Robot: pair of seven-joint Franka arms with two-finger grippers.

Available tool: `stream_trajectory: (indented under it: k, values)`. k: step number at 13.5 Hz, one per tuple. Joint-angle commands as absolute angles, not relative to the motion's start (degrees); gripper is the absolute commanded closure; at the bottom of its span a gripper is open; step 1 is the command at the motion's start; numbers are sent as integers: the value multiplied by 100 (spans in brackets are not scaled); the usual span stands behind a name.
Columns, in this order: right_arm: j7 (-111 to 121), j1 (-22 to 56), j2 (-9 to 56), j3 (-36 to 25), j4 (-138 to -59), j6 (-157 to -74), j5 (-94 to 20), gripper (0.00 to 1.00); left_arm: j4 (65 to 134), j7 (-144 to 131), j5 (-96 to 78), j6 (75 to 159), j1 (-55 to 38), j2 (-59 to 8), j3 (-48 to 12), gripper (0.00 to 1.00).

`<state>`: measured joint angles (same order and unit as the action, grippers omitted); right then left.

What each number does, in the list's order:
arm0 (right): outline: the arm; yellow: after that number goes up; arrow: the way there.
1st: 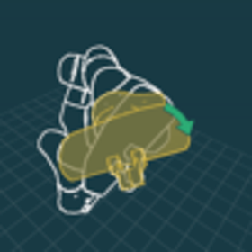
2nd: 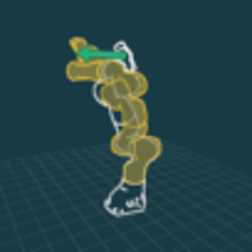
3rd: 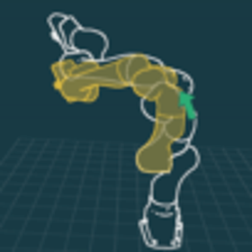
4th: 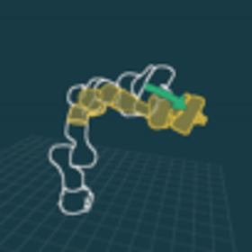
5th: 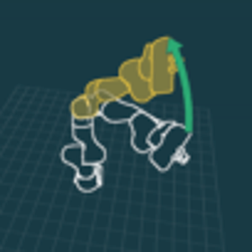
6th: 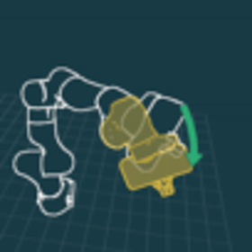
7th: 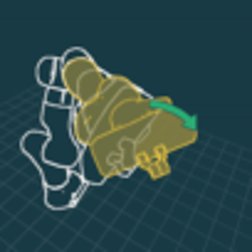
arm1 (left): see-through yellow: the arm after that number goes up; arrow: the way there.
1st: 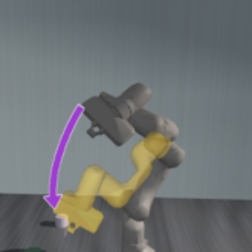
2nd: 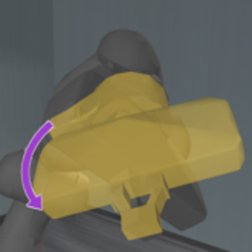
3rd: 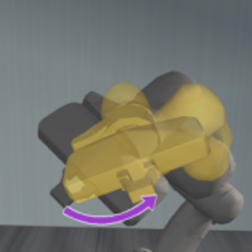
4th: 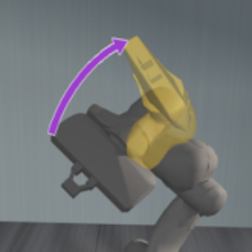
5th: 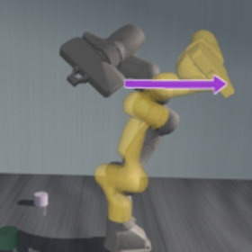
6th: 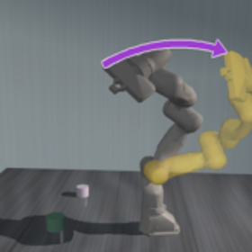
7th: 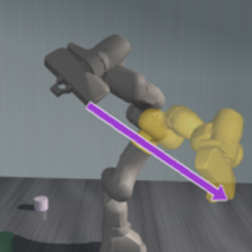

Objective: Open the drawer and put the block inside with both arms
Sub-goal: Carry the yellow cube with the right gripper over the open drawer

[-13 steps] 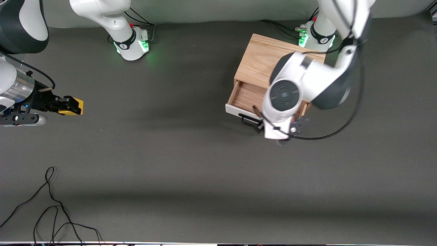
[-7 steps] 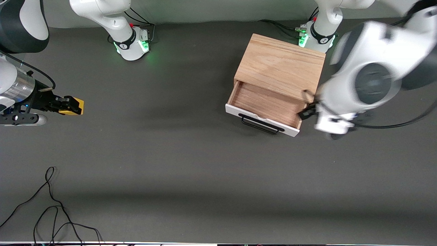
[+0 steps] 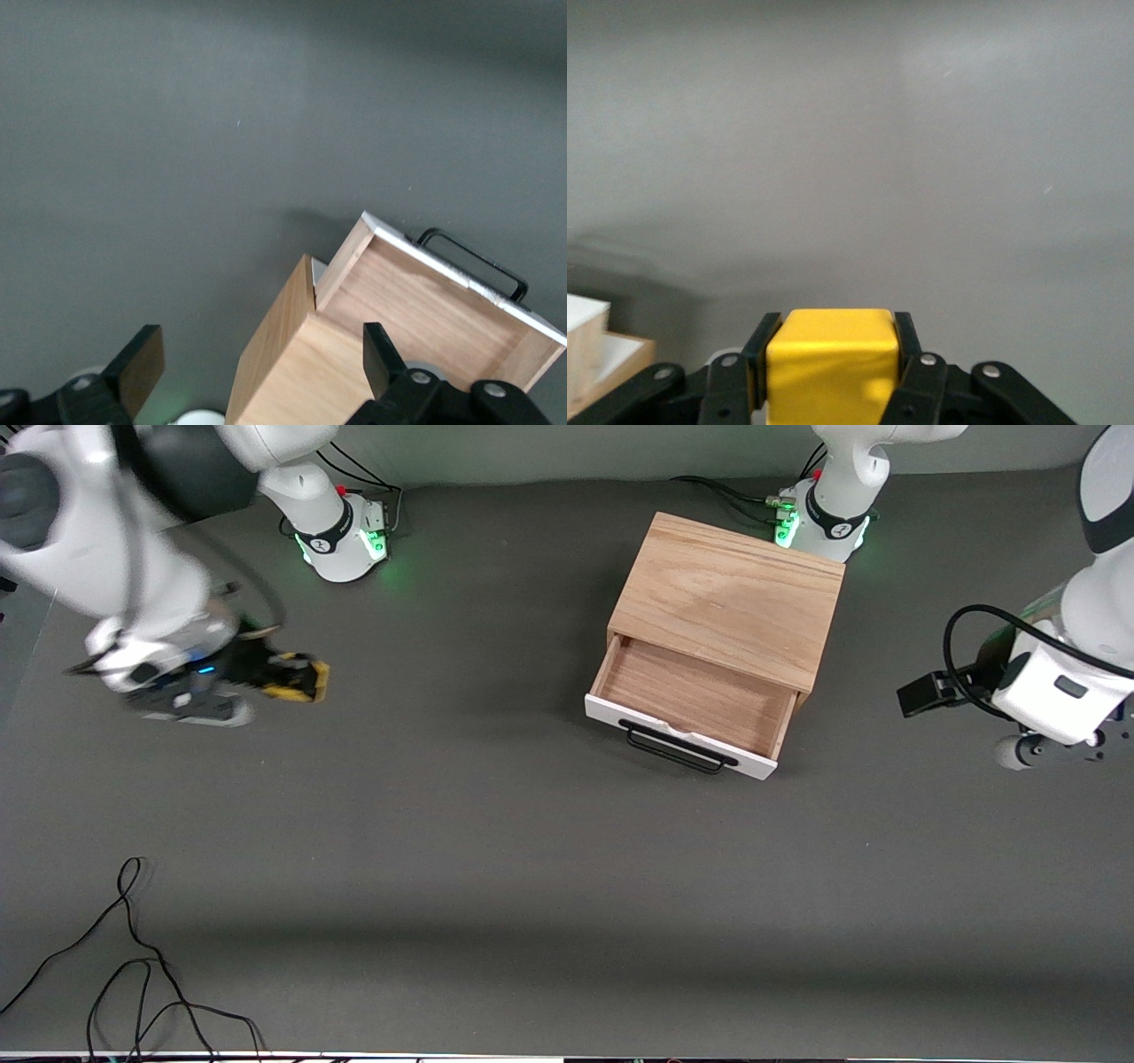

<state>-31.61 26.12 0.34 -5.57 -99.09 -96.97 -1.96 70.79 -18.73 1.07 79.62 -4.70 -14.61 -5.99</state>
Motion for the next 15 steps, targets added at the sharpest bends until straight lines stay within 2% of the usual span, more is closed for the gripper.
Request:
stream_trajectory:
  k: [1, 7, 12, 13, 15]
  values:
    - [-4443, 3364, 297, -589, -9574, -9791, -132, 60, 7435, -1434, 167, 8235, -431, -1213, -650, 0]
    - [-7010, 4832, 1913, -598, -7834, -9809, -167, 62, 7515, -817, 167, 8130, -308, -1187, -633, 0]
    - [-8382, 5378, 3109, -589, -6647, -10132, -149, 63, 7585, -545, 70, 8130, -36, -1151, -633, 0]
    - [-8585, 5475, 3329, -598, -6462, -10290, -141, 63, 7655, -519, 70, 8217, -9, -1073, -642, 0]
    - [-8832, 5624, 3733, -598, -6172, -10449, -114, 64, 8258, -519, 70, 8463, -9, -653, -642, 0]
